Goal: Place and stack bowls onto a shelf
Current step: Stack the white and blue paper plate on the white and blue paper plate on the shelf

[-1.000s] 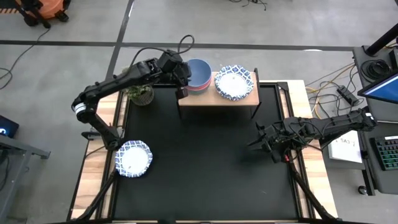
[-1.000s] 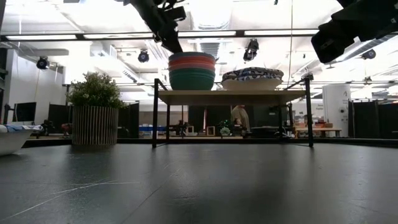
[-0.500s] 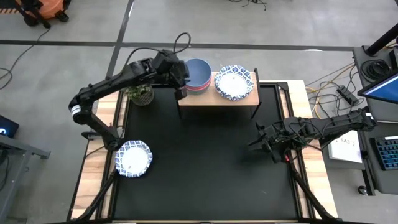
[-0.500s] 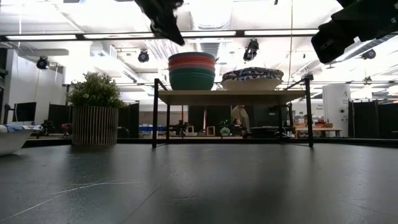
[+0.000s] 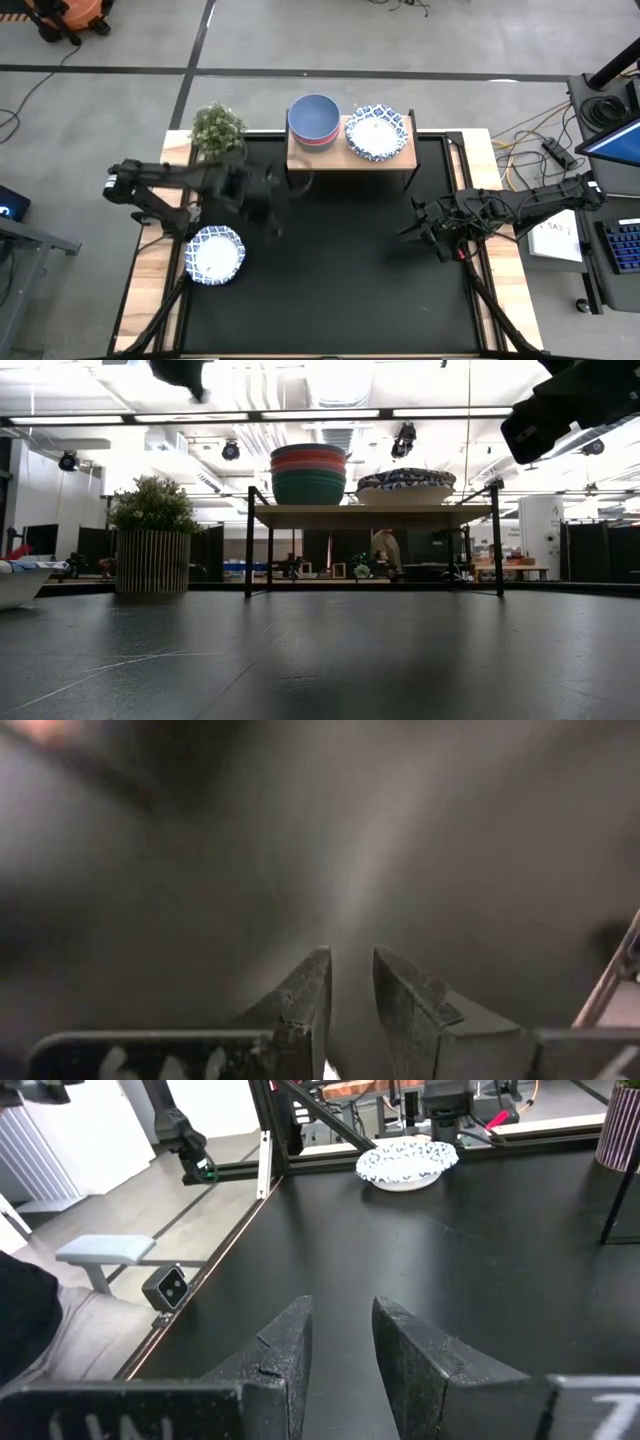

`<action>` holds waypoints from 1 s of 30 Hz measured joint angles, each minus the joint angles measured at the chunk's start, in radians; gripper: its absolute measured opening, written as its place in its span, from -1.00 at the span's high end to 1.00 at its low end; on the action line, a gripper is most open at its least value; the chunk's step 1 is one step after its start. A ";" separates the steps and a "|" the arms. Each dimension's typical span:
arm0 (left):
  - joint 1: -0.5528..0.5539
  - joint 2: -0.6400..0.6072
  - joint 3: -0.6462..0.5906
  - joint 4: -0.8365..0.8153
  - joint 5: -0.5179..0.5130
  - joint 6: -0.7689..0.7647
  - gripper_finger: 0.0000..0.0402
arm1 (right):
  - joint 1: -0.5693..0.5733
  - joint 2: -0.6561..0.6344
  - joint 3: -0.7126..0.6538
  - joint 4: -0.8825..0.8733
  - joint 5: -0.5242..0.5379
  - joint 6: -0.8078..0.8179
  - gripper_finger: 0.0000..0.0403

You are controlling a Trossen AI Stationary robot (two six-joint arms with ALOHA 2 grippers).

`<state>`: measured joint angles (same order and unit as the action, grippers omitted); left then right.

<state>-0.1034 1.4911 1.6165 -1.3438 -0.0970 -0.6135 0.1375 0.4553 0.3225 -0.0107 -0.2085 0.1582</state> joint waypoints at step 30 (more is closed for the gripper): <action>-0.335 -0.045 -0.851 0.460 0.106 -0.786 0.26 | 0.000 0.000 0.000 0.022 0.000 0.025 0.51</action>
<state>-0.4381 1.4456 0.7654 -0.8842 0.0089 -1.4000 0.1375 0.4553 0.3222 0.0109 -0.2089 0.1837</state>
